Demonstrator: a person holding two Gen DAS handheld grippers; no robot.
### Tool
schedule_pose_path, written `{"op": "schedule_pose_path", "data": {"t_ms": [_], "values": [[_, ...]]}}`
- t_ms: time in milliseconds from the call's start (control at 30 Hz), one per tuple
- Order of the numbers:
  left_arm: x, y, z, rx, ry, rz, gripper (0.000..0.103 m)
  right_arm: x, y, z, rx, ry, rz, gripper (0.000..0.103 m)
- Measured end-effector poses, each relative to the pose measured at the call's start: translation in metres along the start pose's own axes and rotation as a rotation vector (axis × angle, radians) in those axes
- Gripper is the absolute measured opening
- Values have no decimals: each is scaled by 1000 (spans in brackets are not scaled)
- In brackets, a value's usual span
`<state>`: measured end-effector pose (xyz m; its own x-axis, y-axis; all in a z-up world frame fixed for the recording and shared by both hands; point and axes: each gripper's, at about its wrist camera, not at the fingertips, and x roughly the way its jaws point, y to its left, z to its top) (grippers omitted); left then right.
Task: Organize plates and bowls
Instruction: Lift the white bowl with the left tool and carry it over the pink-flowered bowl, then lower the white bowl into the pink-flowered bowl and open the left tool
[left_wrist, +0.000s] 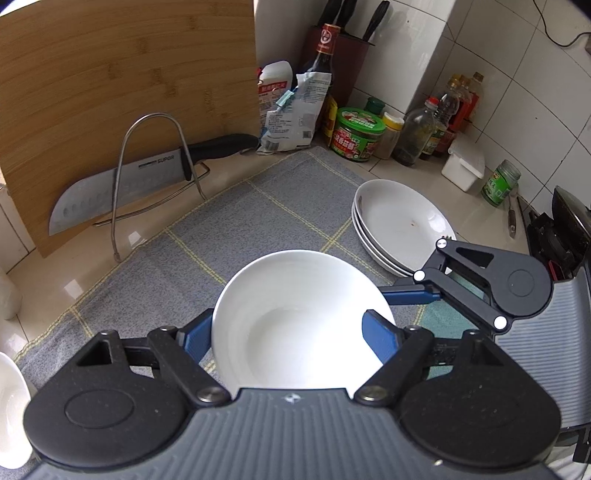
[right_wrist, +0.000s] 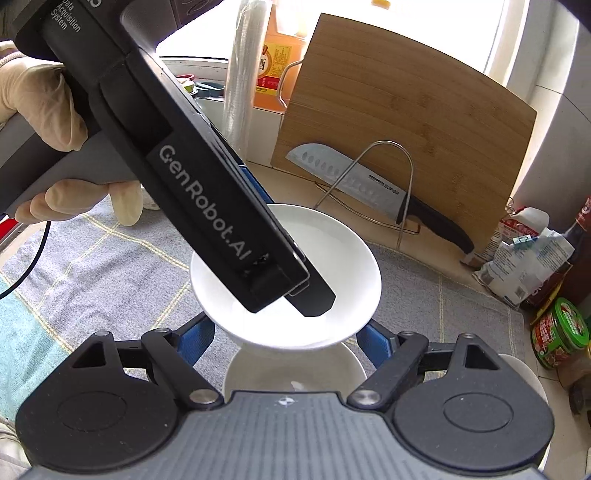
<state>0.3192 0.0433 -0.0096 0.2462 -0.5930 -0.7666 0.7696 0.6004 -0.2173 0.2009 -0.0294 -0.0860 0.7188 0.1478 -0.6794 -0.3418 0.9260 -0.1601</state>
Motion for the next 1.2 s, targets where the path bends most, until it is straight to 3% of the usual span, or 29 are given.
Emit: {"op": "schedule_pose_path", "data": {"t_ms": [300,733,1200], "values": [[18,-20,9,63,24,-54,83,-8,-16,-18,77,39,-48,87],[44,-22,-4,66,110,-88,83,-1,-13,-32,131,113,-27,87],[54,-28,-9,87,141,-96,83,8,-20,-42,182,145,0,87]]}}
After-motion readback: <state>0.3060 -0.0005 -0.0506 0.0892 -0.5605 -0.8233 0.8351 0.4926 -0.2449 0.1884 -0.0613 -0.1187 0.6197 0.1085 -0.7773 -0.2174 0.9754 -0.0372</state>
